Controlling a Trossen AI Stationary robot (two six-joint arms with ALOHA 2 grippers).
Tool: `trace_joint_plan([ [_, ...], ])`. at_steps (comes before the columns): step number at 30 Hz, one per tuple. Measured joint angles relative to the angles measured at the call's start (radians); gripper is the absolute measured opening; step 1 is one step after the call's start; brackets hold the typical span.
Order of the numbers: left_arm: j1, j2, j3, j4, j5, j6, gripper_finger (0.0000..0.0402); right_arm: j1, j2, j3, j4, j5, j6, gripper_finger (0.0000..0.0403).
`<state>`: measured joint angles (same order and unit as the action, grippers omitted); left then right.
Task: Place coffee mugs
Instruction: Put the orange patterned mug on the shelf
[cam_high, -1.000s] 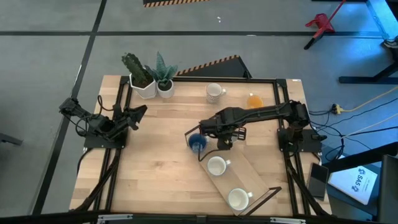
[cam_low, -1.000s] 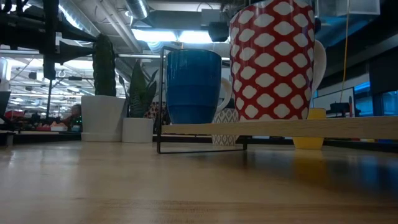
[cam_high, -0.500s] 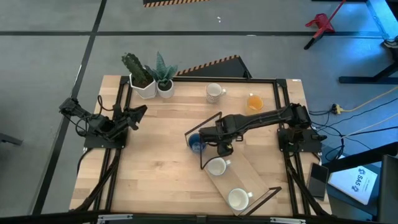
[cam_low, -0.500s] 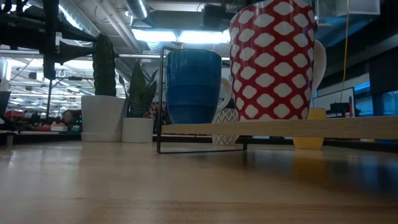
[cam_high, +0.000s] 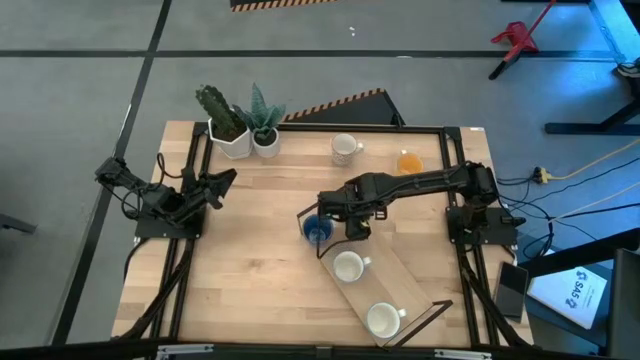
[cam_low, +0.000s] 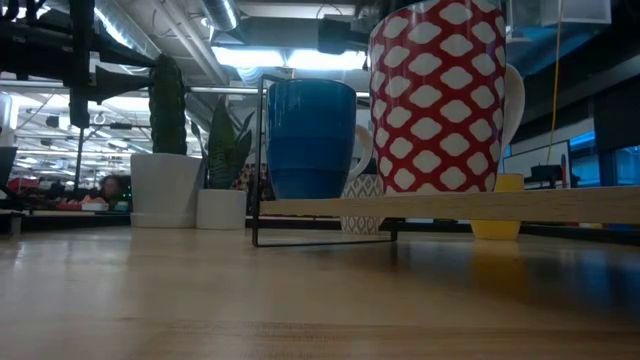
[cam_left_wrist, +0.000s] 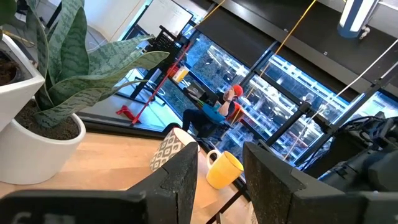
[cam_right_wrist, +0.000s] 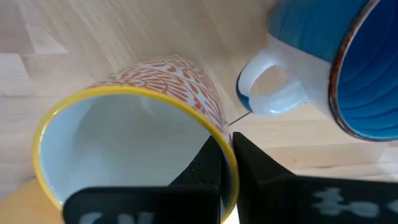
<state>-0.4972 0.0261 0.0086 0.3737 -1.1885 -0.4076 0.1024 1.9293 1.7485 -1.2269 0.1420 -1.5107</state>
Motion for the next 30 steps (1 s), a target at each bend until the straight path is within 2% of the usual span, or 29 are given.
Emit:
trace_joint_plan([
  [18,0.0,0.0,0.0,0.0,0.0,0.0,0.0121,0.001,0.038,0.004,0.0,-0.006,-0.047,0.0001],
  [24,0.0,0.0,0.0,0.0,0.0,0.0,0.0121,0.001,0.042,0.001,-0.001,-0.002,-0.042,0.0016],
  [30,0.0,0.0,0.0,0.0,0.0,0.0,0.0121,0.001,0.047,-0.002,-0.004,0.049,-0.038,0.0032],
])
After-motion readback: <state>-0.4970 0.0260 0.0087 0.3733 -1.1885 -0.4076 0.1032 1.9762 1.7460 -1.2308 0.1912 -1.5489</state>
